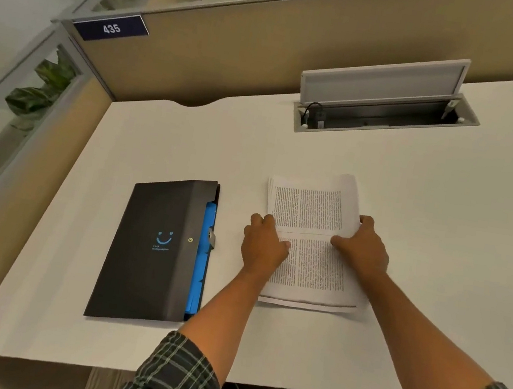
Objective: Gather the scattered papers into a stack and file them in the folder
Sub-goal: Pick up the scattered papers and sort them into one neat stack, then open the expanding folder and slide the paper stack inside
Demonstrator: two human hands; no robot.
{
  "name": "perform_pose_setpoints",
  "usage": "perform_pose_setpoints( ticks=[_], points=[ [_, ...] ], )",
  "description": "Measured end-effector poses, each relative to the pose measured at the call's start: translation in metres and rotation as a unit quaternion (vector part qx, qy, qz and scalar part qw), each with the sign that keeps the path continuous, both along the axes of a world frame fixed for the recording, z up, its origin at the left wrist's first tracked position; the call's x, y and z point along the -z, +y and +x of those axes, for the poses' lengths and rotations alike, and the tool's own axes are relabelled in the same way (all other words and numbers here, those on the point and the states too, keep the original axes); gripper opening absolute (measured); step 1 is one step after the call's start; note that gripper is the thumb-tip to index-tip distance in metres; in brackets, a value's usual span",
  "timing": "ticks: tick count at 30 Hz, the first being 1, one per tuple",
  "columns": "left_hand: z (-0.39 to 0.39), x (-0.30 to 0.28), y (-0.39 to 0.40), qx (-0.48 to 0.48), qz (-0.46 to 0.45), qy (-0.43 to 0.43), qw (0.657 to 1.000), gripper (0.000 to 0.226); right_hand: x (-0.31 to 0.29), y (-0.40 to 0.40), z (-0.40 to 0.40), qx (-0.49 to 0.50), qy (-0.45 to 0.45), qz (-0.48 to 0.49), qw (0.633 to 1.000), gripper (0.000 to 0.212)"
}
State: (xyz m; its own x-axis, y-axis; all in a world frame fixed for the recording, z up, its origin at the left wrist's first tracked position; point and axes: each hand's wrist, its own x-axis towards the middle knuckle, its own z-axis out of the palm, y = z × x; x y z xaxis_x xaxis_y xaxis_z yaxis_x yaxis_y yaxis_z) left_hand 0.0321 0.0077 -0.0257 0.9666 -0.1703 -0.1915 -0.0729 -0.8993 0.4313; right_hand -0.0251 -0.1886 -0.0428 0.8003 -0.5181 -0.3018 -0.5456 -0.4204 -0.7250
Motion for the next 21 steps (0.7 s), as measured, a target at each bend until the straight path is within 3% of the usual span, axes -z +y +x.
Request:
perform_pose_setpoints(
  ticks=[4, 8, 14, 17, 19, 21],
  points=[
    [0.003, 0.001, 0.004, 0.013, 0.002, -0.001, 1.0, 0.055, -0.003, 0.015, 0.005, 0.027, 0.04, -0.062, 0.997, 0.071],
    [0.004, -0.003, 0.002, 0.025, 0.015, 0.002, 1.0, 0.057, -0.002, 0.022, 0.006, 0.036, 0.052, -0.14, 0.988, 0.065],
    [0.011, -0.011, 0.003, 0.047, 0.033, 0.04, 0.998, 0.061, -0.006, 0.035, 0.011, 0.068, 0.082, -0.18, 0.978, 0.069],
    [0.015, -0.019, 0.008, 0.056, 0.035, 0.01, 0.998, 0.054, -0.005, 0.051, 0.01, 0.079, -0.017, -0.202, 0.976, 0.08],
    [0.018, -0.029, 0.014, 0.064, 0.02, -0.057, 0.996, 0.041, -0.001, 0.068, 0.011, 0.016, -0.137, -0.185, 0.973, 0.075],
    [0.023, -0.041, 0.024, 0.065, 0.006, -0.139, 0.988, 0.029, 0.0, 0.089, 0.018, -0.077, -0.203, -0.098, 0.971, 0.062]
  ],
)
